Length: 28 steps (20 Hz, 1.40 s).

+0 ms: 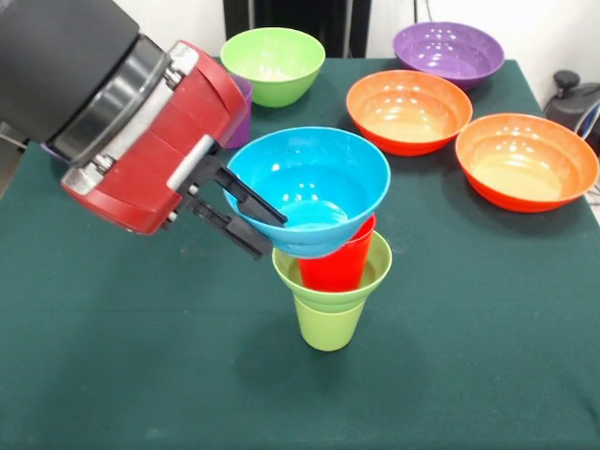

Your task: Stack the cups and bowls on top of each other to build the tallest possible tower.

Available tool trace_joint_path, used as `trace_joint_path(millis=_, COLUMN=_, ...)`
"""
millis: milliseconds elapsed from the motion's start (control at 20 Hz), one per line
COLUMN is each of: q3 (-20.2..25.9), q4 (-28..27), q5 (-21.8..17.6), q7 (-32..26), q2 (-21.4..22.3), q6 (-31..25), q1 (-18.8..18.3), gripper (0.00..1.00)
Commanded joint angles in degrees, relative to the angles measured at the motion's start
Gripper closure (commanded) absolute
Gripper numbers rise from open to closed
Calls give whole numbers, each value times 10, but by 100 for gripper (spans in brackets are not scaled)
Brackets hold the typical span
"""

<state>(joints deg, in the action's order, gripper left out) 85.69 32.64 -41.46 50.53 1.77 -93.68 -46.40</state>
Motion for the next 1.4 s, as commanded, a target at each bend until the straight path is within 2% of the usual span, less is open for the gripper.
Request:
trace_joint_path(millis=50, q3=-101, q4=65, q5=23, q7=57, q2=33, q6=54, q1=-7, gripper=100)
trace_joint_path(millis=700, q3=-157, q4=166, q5=76, q7=93, q2=66, q6=136, q1=-31, gripper=100)
trace_joint_path(millis=1400, q3=-210, q4=232, q5=128, q7=105, q2=97, q6=198, q1=-31, gripper=100)
